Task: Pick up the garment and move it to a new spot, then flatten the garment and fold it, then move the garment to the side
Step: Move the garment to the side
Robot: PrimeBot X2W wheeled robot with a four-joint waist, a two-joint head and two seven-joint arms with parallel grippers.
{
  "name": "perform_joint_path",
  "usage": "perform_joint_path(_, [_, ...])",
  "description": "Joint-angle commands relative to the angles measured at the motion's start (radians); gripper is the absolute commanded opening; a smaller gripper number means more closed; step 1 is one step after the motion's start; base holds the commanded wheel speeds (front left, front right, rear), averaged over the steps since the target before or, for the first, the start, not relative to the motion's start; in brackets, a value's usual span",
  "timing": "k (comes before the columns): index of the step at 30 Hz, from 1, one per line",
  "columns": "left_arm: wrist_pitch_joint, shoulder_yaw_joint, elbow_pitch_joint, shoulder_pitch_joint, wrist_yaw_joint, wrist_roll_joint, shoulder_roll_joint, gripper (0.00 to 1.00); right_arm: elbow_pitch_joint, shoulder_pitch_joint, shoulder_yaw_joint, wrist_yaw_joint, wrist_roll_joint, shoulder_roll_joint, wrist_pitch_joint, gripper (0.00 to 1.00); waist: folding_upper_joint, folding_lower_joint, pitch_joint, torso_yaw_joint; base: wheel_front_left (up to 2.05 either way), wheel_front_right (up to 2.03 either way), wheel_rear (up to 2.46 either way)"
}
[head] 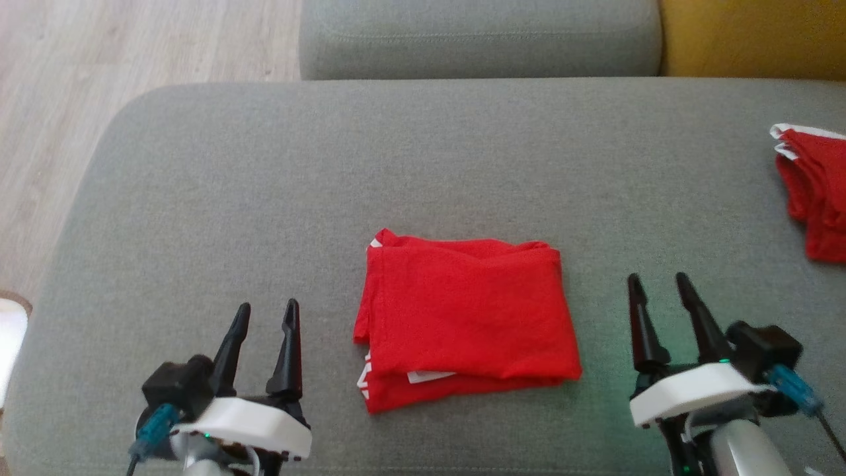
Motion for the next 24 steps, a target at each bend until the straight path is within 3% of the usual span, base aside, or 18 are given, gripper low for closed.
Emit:
perform_joint_path(1, [-0.012,0.045,-0.031,-0.04,-0.006,0.011,-0.002,1.0,-0.03,-0.054,0.035,0.007,-0.003,-0.002,0.037,1.0,0.0,0.0,0.013,0.006,0.0,0.0,0.0])
perform_joint_path(9, [-0.012,0.049,-0.034,-0.061,-0.016,0.019,-0.019,1.0,-0.026,-0.109,0.081,0.007,0.058,-0.002,0.251,1.0,0.0,0.0,0.068,0.039,0.0,0.0,0.0])
perform_joint_path(15, [-0.012,0.058,-0.033,-0.081,-0.024,0.019,-0.034,1.0,-0.016,-0.136,0.079,0.007,0.031,-0.014,0.389,1.0,0.0,0.0,0.114,0.079,0.0,0.0,0.0])
perform_joint_path(24, [-0.012,0.073,-0.029,-0.098,-0.033,0.021,-0.045,1.0,0.039,-0.158,0.085,0.007,0.082,-0.036,0.526,1.0,0.0,0.0,0.146,0.116,0.0,0.0,0.0])
